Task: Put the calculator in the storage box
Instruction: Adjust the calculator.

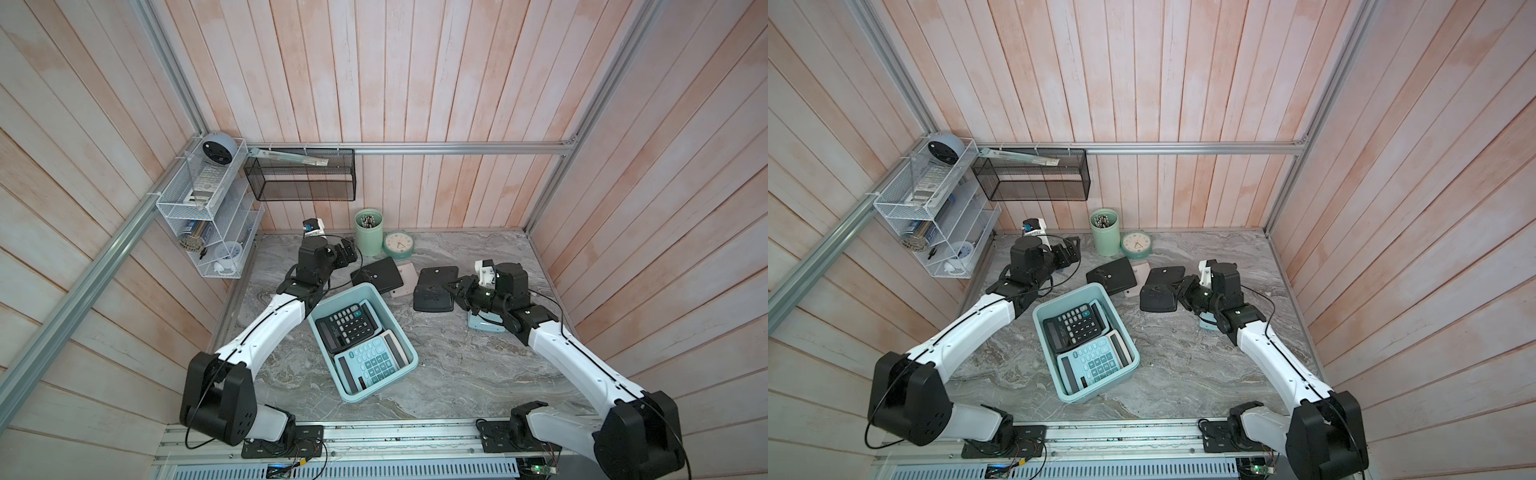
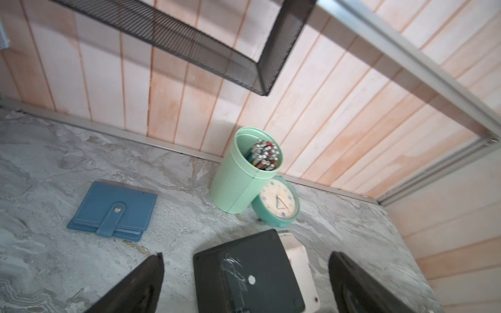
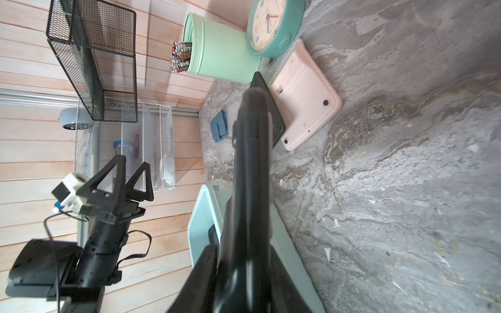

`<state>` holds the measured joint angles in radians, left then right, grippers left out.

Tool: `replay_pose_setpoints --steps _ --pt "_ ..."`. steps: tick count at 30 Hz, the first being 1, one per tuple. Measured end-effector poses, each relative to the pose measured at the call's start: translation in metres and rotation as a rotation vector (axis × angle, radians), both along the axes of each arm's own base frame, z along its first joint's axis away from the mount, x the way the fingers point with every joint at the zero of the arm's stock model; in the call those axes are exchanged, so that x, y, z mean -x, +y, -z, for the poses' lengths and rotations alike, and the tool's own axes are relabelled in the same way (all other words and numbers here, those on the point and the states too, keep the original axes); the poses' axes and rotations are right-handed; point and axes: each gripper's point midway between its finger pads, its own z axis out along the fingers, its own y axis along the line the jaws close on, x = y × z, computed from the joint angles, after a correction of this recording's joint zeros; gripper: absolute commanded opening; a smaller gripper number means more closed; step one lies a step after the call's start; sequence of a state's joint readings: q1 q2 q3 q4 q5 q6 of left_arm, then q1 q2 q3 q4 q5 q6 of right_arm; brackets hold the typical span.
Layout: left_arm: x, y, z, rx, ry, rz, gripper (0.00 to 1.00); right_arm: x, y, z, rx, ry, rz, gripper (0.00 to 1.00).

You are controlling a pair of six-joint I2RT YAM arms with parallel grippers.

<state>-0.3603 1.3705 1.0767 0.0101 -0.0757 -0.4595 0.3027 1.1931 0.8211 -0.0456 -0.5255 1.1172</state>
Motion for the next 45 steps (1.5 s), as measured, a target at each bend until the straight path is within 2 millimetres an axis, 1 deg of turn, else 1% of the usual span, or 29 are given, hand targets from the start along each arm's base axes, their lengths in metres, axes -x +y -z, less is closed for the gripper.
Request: replay_pose_setpoints --steps 3,4,6,8,10,12,16,19,22,23,27,29,32,36,38,41,45 --pt "0.033 -0.029 -0.026 -0.006 -0.05 0.117 1.0 -0.005 0.008 -0.006 -0.054 0.027 -0.014 0.2" --pt "0.044 -0.04 -0.032 -0.014 -0.063 0.16 1.0 -0.008 0.011 -0.008 -0.077 0.04 -0.019 0.2" --pt "0.064 -0.057 -0.038 -0.038 -0.08 0.23 1.0 -0.012 0.016 -0.008 -0.116 0.072 -0.025 0.2" --pt "0.082 -0.073 -0.036 -0.074 -0.089 0.298 1.0 -0.015 0.02 -0.006 -0.153 0.116 -0.026 0.17" --pt "0.099 -0.086 -0.027 -0.129 -0.085 0.359 0.99 -0.02 0.024 -0.003 -0.2 0.176 -0.019 0.15" --pt "0.111 -0.097 -0.019 -0.176 -0.082 0.406 0.98 -0.024 0.028 0.001 -0.238 0.237 -0.011 0.14" --pt "0.132 -0.117 -0.008 -0.274 -0.09 0.483 0.98 -0.025 0.031 0.007 -0.273 0.369 0.019 0.03" --pt "0.145 -0.13 0.0 -0.343 -0.094 0.532 0.97 -0.021 0.03 0.0 -0.246 0.457 0.035 0.02" --pt "0.153 -0.141 0.016 -0.416 -0.08 0.568 0.96 -0.017 0.03 -0.012 -0.233 0.5 0.036 0.01" --pt "0.155 -0.144 0.021 -0.444 -0.071 0.576 0.96 -0.016 0.03 -0.014 -0.231 0.513 0.036 0.01" --pt "0.157 -0.154 0.044 -0.572 -0.046 0.588 0.94 -0.004 0.026 -0.006 -0.201 0.594 0.05 0.0" --pt "0.157 -0.157 0.05 -0.627 -0.053 0.579 0.93 0.002 0.025 -0.003 -0.184 0.625 0.051 0.0" --pt "0.158 -0.159 0.051 -0.709 -0.08 0.557 0.91 0.009 0.028 -0.003 -0.164 0.645 0.042 0.0" --pt "0.158 -0.169 0.046 -0.777 -0.117 0.542 0.87 0.015 0.033 -0.005 -0.15 0.658 0.027 0.0" --pt "0.157 -0.172 0.046 -0.803 -0.124 0.539 0.85 0.017 0.033 -0.004 -0.144 0.664 0.027 0.0" --pt "0.156 -0.176 0.049 -0.843 -0.128 0.537 0.8 0.017 0.033 -0.003 -0.14 0.666 0.03 0.0" --pt "0.152 -0.183 0.055 -0.895 -0.126 0.538 0.7 0.019 0.036 -0.004 -0.134 0.666 0.025 0.0"
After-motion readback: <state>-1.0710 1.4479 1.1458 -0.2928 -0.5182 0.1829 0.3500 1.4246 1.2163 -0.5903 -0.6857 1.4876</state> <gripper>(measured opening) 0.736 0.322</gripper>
